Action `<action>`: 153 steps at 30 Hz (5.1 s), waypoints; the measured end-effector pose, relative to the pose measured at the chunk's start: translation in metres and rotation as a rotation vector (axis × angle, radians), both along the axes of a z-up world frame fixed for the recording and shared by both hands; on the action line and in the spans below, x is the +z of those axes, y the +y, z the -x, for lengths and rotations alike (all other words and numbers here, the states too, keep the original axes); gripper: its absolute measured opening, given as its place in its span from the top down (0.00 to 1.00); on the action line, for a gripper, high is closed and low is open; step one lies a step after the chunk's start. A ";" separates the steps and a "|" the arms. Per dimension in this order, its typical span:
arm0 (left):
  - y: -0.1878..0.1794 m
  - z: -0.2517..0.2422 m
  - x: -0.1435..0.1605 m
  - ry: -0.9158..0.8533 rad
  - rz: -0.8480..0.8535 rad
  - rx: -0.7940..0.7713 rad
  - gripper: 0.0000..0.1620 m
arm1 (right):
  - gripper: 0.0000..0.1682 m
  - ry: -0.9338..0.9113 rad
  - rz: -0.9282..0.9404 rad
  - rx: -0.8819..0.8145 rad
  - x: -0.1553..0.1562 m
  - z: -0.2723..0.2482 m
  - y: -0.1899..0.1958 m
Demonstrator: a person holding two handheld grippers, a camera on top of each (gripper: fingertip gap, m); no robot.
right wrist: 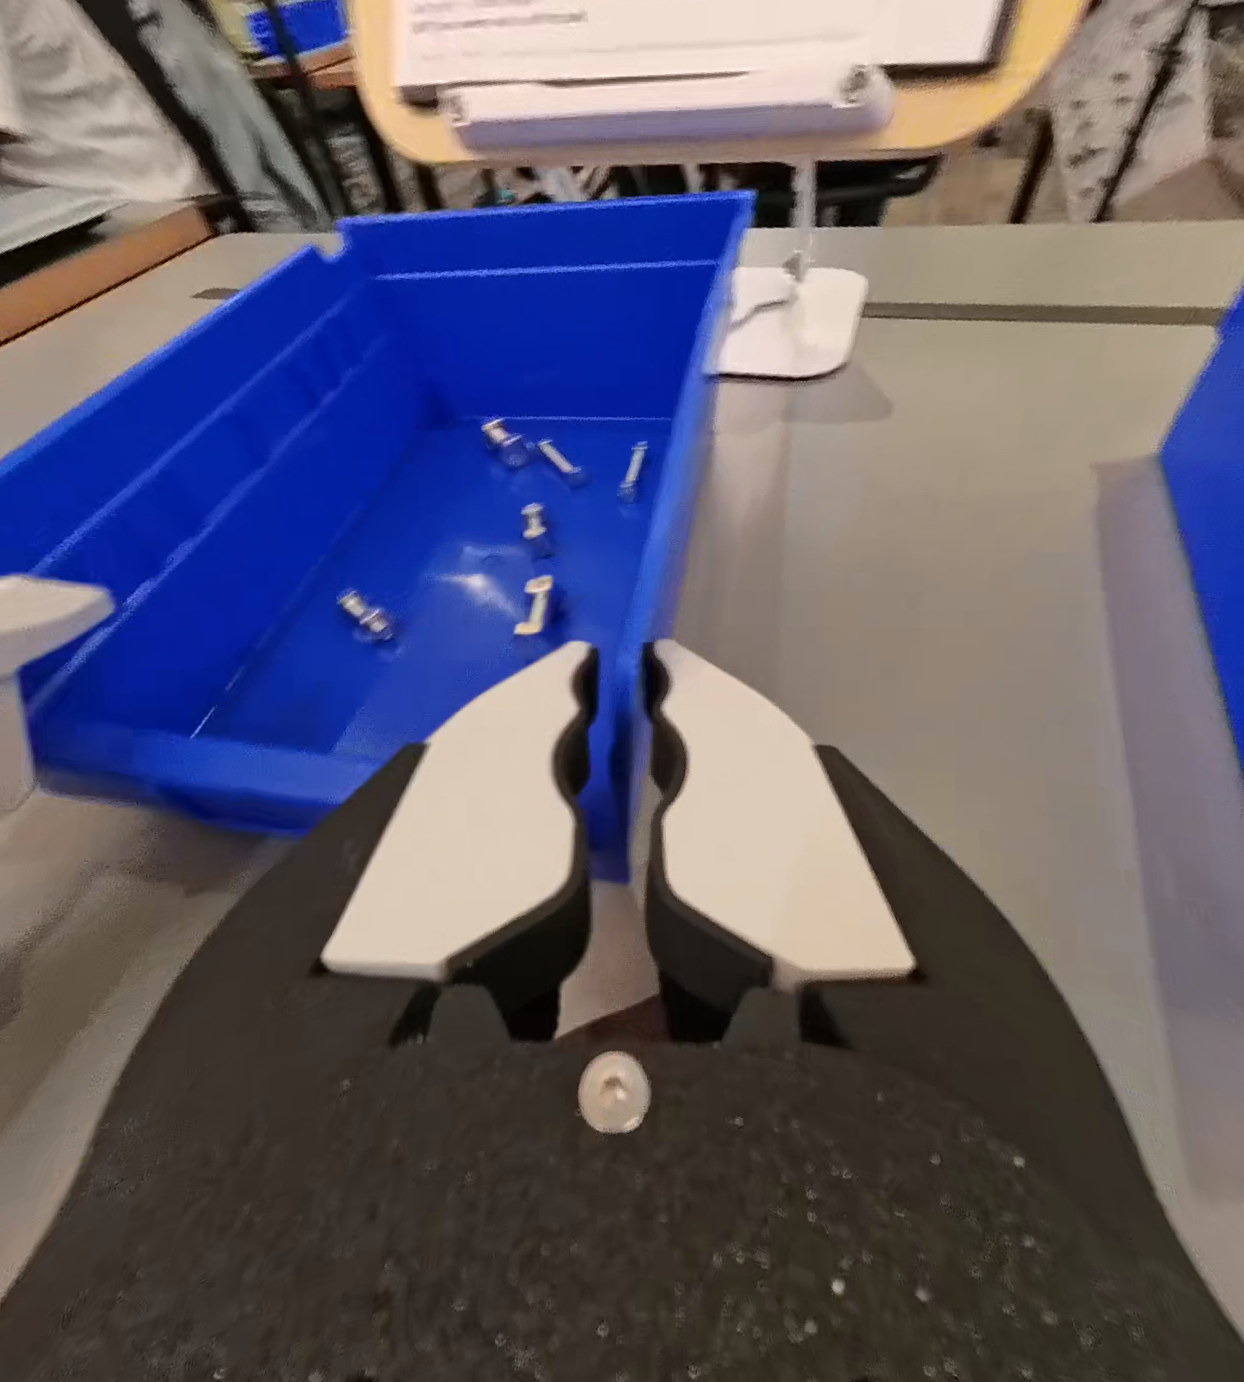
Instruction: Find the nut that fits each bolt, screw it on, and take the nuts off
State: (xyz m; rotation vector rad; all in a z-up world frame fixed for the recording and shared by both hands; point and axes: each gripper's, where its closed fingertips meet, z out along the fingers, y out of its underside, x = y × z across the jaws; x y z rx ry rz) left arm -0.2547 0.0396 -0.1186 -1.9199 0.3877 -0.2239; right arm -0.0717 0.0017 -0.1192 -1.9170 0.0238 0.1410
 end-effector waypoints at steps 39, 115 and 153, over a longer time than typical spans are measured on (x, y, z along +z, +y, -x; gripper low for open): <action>0.117 0.283 0.000 -0.006 0.091 0.111 0.97 | 0.95 0.077 -0.034 -0.010 0.001 0.287 0.096; 0.101 0.156 0.000 0.152 0.712 -0.108 0.74 | 0.78 0.076 -0.190 0.165 0.017 -0.034 -0.018; 0.111 0.168 -0.035 0.236 0.718 -0.245 0.96 | 0.80 0.129 -0.175 0.184 0.016 -0.035 -0.016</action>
